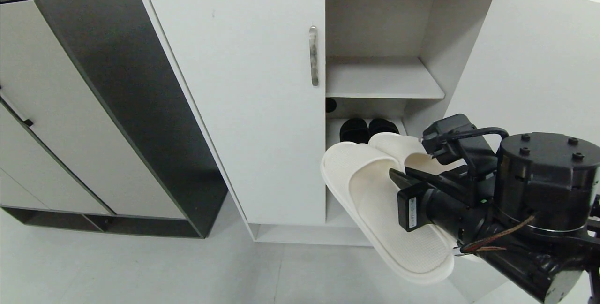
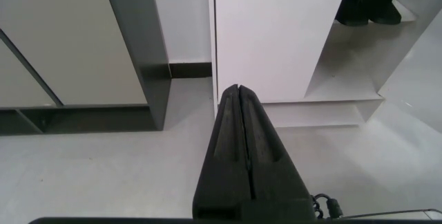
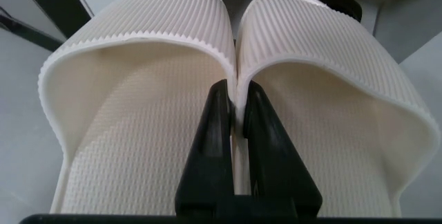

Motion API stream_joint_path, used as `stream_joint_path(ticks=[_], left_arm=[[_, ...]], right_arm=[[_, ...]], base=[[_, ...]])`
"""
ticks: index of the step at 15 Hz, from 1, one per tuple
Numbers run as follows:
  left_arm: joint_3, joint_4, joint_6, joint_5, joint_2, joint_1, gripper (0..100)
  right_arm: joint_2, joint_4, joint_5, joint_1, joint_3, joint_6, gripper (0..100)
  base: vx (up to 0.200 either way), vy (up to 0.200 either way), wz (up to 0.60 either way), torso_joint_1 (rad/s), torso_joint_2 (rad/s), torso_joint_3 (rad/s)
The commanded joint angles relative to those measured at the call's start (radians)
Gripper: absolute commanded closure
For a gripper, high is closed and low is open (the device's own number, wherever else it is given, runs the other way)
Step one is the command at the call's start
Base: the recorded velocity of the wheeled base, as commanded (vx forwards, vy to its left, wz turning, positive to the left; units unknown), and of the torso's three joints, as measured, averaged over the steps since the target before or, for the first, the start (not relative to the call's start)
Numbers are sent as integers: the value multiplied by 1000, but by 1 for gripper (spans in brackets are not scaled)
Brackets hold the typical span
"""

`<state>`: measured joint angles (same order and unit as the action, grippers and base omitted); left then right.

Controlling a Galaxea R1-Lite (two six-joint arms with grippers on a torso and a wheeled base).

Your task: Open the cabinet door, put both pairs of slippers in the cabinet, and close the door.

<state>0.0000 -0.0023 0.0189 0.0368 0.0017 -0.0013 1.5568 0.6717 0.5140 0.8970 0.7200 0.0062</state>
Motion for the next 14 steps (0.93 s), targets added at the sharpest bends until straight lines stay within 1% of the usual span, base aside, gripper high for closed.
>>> stream_joint_path(ticks=[1,4,6,9,11,12,13,14], left_arm=[[0,-1,-1,0,0,0,100],[0,-1,-1,0,0,0,100],[0,-1,-1,0,0,0,100],[0,-1,-1,0,0,0,100],[0,-1,-1,0,0,0,100],[0,-1,-1,0,0,0,100],[0,-1,-1,0,0,0,100],[0,-1,-1,0,0,0,100]], right_arm=[[3,0,-2,0,-1,-2,100],[3,0,0,0,-1,-2,100],[5,0,-3,0,-5,0,100],[5,0,-3,2,-4,-3,100],[8,17,0,2,-1,-29,100],[11,17,14,11,19,-41,100],[26,-11,44,23,67,-37,100],[42,-69,112,28,124,-17,100]], base=[[0,0,0,0,0,0],[0,0,0,0,0,0],[0,0,-600,5,0,0],[0,0,0,0,0,0],[0,0,0,0,0,0],[0,0,0,0,0,0],[0,0,0,0,0,0],[0,0,0,0,0,0]])
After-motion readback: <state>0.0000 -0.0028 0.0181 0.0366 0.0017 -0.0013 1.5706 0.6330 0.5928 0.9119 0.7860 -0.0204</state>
